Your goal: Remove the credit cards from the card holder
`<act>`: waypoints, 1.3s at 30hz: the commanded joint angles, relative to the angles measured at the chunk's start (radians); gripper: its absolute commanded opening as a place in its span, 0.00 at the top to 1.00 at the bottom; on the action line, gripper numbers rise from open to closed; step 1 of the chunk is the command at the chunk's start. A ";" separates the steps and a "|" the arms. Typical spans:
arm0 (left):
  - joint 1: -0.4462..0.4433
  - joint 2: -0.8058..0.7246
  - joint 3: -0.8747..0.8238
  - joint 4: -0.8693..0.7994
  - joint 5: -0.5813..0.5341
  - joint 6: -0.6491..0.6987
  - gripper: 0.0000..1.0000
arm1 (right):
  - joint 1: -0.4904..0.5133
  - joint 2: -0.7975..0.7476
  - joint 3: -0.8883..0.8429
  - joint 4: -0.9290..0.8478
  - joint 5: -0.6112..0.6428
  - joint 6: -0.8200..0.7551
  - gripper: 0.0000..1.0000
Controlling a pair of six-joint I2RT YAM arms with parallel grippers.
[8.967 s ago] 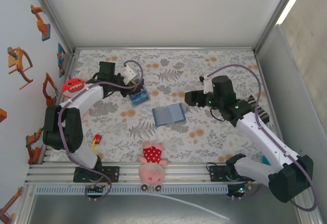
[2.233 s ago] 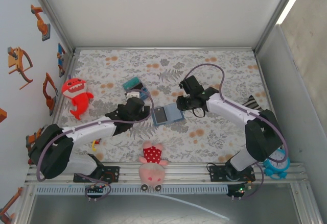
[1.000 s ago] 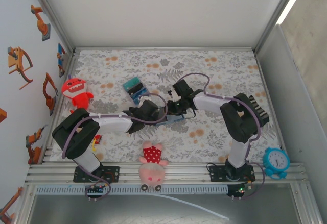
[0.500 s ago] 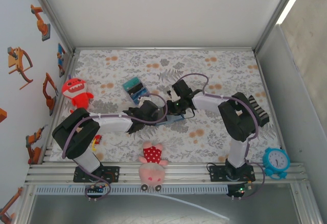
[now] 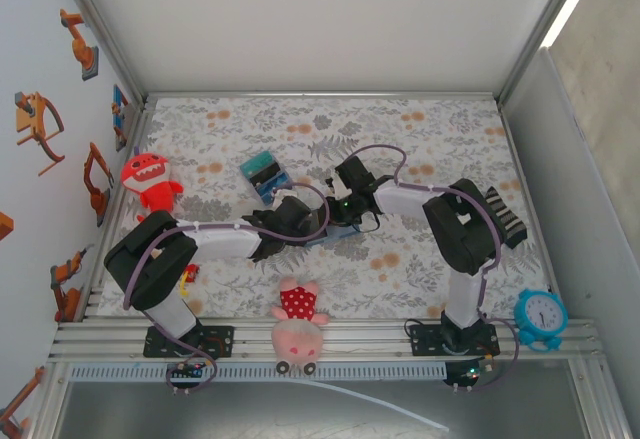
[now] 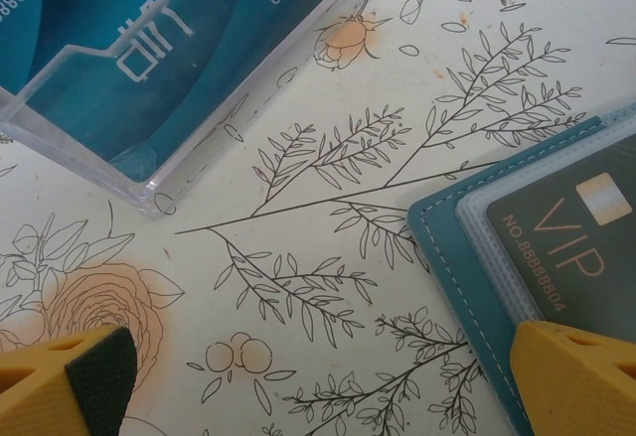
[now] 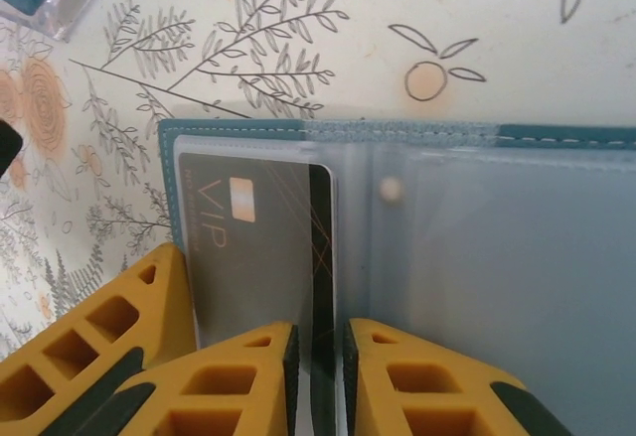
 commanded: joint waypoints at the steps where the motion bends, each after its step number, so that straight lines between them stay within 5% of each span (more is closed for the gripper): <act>1: -0.005 0.017 0.022 -0.038 -0.017 0.003 0.03 | 0.003 0.008 0.018 0.022 -0.028 0.014 0.82; 25: -0.006 0.021 0.034 -0.077 -0.035 0.001 0.03 | -0.044 -0.039 -0.112 0.268 -0.184 0.135 0.91; 39: -0.006 0.038 0.045 -0.083 -0.036 0.007 0.03 | -0.074 -0.078 -0.158 0.276 -0.149 0.141 1.00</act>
